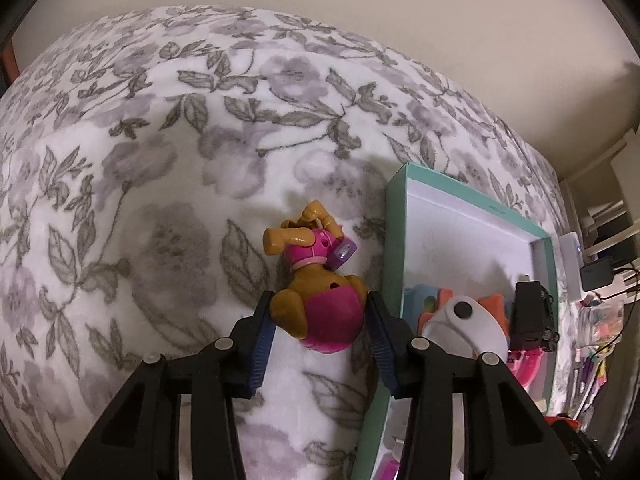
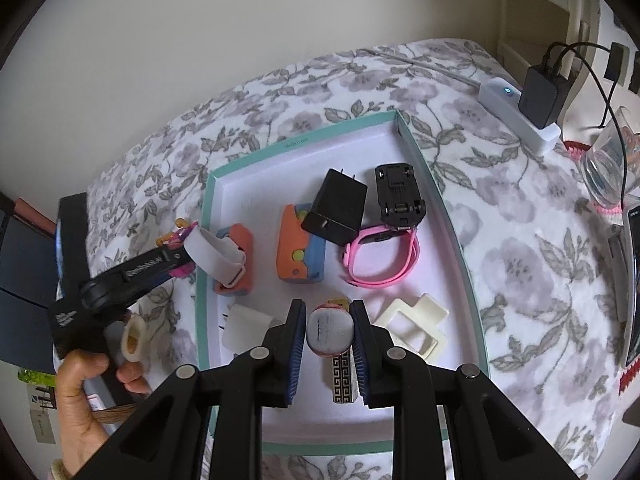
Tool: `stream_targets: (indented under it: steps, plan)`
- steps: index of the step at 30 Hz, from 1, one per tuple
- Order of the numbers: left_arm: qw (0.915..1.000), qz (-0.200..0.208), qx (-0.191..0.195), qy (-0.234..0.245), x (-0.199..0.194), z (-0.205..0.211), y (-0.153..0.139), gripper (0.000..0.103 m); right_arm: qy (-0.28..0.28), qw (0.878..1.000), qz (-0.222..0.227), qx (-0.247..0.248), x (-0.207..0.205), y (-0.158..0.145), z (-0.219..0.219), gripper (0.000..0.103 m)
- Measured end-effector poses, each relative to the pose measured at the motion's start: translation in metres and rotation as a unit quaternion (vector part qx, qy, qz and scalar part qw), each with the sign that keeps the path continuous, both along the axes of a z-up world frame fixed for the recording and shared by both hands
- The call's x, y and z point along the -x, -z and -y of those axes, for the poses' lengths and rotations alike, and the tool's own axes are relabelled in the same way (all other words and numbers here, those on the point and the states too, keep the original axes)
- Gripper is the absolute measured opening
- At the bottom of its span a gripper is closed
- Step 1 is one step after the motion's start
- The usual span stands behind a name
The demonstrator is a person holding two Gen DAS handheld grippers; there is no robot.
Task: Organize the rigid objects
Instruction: 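Lower the dog figure into the tray and open the left tool while the right tool releases the glue bottle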
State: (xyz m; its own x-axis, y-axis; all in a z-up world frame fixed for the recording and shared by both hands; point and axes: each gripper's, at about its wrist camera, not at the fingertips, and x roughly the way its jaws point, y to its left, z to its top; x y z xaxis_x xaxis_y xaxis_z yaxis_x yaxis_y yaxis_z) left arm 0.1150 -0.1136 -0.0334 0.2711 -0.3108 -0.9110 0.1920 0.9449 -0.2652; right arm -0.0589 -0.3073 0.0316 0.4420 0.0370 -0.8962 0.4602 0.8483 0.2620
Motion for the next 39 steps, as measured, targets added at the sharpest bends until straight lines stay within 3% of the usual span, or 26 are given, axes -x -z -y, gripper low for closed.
stream_targets:
  steps: [11, 22, 26, 34, 39]
  plan:
    - [0.9999, 0.008, 0.01, 0.011, 0.041, -0.009, -0.043, 0.045, -0.012, 1.0, -0.014, -0.012, 0.007, 0.009, -0.01, 0.025]
    - [0.9918, 0.068, -0.007, 0.108, 0.111, 0.026, -0.078, 0.045, -0.004, 0.999, -0.042, -0.018, 0.02, 0.024, -0.01, 0.027]
    - [0.9866, 0.08, -0.021, 0.141, 0.131, 0.04, -0.078, 0.045, 0.006, 0.999, -0.052, -0.016, 0.027, 0.028, -0.007, 0.039]
    - [0.9831, 0.075, -0.047, 0.161, 0.146, 0.049, -0.067, 0.045, 0.008, 0.998, -0.061, -0.007, 0.034, 0.028, -0.009, 0.046]
    - [0.986, 0.075, -0.048, 0.141, 0.144, 0.038, -0.069, 0.061, 0.009, 0.998, -0.063, 0.007, 0.037, 0.028, -0.011, 0.058]
